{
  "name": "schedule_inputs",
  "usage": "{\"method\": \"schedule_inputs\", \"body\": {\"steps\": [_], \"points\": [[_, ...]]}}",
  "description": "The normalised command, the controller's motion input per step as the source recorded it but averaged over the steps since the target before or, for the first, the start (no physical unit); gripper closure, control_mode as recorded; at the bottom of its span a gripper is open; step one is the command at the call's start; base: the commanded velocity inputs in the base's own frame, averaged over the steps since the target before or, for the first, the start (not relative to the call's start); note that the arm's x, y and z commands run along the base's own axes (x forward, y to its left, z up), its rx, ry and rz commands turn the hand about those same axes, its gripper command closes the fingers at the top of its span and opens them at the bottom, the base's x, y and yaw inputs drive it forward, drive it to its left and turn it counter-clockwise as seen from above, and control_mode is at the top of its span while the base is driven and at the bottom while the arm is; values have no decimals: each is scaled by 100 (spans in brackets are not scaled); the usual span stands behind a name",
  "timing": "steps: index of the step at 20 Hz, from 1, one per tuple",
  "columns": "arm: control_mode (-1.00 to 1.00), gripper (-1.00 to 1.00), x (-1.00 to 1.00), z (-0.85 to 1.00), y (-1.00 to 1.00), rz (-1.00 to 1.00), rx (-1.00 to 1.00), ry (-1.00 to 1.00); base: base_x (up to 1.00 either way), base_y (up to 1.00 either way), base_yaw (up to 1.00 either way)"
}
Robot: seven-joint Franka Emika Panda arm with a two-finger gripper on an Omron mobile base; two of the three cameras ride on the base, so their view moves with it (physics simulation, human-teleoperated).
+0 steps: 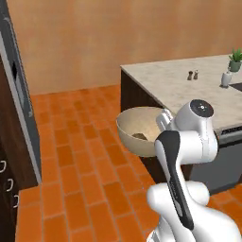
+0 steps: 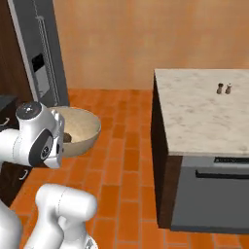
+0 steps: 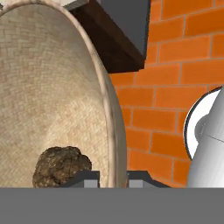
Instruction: Open the cabinet, pick up the bread from the cabinet and place it in the basket. Then move the basket to the dining counter.
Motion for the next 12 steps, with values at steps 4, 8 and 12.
{"method": "schedule_inputs", "body": {"steps": [4, 8, 12], "points": [[100, 100, 0, 0, 0, 0, 0, 0, 12, 12, -93], [100, 100, 0, 0, 0, 0, 0, 0, 86, 69, -65], [100, 100, 0, 0, 0, 0, 0, 0, 100, 100, -42]]}}
